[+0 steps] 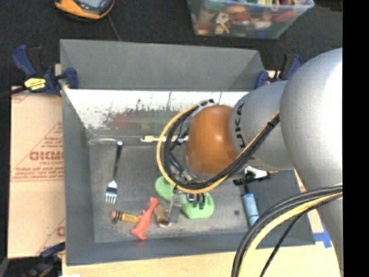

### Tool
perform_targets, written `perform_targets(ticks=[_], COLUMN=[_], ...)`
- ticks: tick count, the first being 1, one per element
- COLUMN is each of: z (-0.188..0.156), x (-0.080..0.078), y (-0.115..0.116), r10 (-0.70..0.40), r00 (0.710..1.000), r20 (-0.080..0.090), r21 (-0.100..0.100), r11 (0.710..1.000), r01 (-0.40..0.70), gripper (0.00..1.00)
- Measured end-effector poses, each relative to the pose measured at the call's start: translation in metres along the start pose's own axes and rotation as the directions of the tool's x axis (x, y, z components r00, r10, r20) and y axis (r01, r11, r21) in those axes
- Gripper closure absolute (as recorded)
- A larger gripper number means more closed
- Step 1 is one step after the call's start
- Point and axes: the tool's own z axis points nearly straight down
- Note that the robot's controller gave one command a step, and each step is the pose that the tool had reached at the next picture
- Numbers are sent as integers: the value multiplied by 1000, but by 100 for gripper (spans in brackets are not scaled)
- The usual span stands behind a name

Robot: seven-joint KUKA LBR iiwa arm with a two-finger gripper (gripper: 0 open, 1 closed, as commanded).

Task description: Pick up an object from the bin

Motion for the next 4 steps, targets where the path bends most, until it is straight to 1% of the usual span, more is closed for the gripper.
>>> perform_targets(ticks=[1, 2, 3, 4], z=[-2, -2, -3, -3], x=[2, -1, 0, 0], y=[9, 1, 8, 8], r10=[-177, -17, -172, -172], r00=[984, 1000, 985, 985], r20=[0, 2, 5, 5], r21=[3, 0, 2, 2], r11=[984, 1000, 985, 985], r01=[177, 17, 172, 172], gripper=[0, 0, 100, 100])
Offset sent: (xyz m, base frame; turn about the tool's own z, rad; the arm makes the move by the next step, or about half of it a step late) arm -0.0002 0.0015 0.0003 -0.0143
